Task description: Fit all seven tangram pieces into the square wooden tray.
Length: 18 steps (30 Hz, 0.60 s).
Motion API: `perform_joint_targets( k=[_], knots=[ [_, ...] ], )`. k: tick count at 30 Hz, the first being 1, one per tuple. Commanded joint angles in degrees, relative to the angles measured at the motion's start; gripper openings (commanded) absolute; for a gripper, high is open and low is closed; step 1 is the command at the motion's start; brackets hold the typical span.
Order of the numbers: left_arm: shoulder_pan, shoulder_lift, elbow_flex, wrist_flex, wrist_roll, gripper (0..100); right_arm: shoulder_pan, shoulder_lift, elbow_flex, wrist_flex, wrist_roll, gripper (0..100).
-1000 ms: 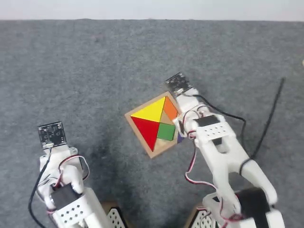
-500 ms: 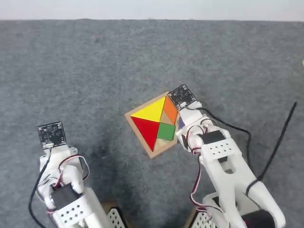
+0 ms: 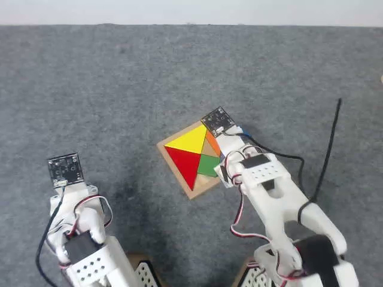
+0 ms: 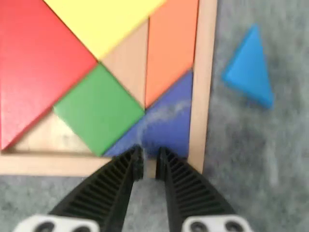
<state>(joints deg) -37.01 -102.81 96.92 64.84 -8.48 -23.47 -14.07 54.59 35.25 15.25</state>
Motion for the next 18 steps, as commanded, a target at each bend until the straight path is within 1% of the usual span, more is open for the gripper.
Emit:
perform_joint_targets(
  k=[1,6,11,13,18],
  knots=[
    [0.1,-0.4,-0.4,0.3,-0.7,2,-0.1,-0.1,-3.3,-0.8,-1.8,7.4],
    [0.2,-0.4,-0.4,0.3,-0.7,2,2.7,-7.8,-3.3,-0.2,-2.3,0.9],
    [0.2,-0.4,-0.4,0.3,-0.7,2,7.7,-14.6,-3.2,2.5,-2.3,7.1],
    [0.2,-0.4,-0.4,0.3,-0.7,2,9.6,-15.7,-3.3,1.1,-2.3,9.8],
    [0.3,-0.4,-0.4,0.3,-0.7,2,9.5,-12.9,-4.9,-4.4,-1.8,13.5]
  ],
)
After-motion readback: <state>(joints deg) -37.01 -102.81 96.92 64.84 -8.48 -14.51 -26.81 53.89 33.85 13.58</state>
